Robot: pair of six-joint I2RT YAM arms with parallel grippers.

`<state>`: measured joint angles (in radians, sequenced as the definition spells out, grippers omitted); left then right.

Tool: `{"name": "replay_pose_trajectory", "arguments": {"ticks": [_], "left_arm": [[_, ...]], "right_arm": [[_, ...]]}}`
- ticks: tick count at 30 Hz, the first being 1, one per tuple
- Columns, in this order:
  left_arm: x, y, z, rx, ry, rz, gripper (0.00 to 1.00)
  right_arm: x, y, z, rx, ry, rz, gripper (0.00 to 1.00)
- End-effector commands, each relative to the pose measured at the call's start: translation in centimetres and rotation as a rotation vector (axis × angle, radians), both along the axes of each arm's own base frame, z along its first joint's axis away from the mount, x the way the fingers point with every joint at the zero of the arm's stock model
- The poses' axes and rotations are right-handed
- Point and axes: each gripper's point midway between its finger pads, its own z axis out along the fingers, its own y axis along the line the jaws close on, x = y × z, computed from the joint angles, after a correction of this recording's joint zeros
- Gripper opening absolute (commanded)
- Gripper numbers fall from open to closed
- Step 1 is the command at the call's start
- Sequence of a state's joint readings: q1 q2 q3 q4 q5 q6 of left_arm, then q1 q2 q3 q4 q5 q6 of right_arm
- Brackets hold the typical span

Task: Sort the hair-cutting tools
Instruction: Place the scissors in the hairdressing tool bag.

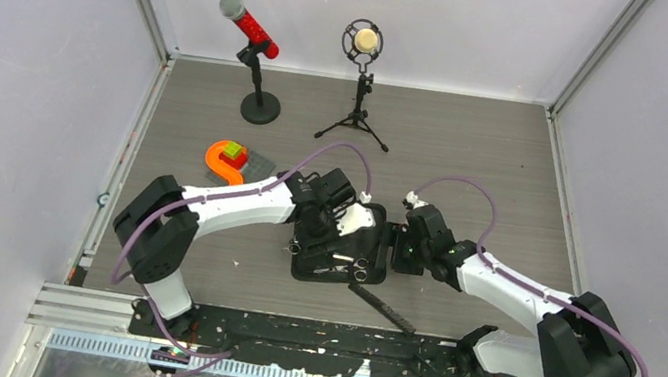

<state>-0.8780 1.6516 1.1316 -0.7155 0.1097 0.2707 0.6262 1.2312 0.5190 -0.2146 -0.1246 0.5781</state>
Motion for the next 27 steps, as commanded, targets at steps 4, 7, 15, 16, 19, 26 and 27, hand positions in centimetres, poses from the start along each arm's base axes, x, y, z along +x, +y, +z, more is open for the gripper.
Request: {"name": "replay_pose_trajectory", "arguments": {"ticks": [4, 7, 15, 16, 19, 26, 27], "left_arm": [[-0.1, -2.1, -0.1, -0.038, 0.020, -0.051, 0.50], [0.0, -2.3, -0.7, -0.031, 0.017, -0.051, 0.49], [0.8, -2.6, -2.2, 0.003, 0.012, -0.020, 0.42], [0.9, -2.4, -2.4, 0.013, 0.015, -0.013, 0.40], [1.0, -2.1, -2.7, 0.029, 0.011, 0.015, 0.32], [0.9, -1.7, -2.6, 0.034, 0.008, 0.063, 0.11], [0.8, -1.7, -2.6, 0.032, 0.013, 0.069, 0.06]], "right_arm": [[0.4, 1.4, -0.1, 0.068, -0.002, 0.011, 0.63], [0.2, 1.5, -0.6, 0.080, 0.009, 0.011, 0.60], [-0.3, 1.4, -1.4, 0.091, 0.029, 0.000, 0.53], [-0.3, 1.4, -1.4, 0.090, 0.028, -0.002, 0.52], [-0.4, 1.3, -1.5, 0.090, 0.031, -0.006, 0.48], [-0.8, 1.2, -1.8, 0.094, 0.041, -0.011, 0.42], [-0.8, 1.2, -1.8, 0.096, 0.040, -0.013, 0.40]]}}
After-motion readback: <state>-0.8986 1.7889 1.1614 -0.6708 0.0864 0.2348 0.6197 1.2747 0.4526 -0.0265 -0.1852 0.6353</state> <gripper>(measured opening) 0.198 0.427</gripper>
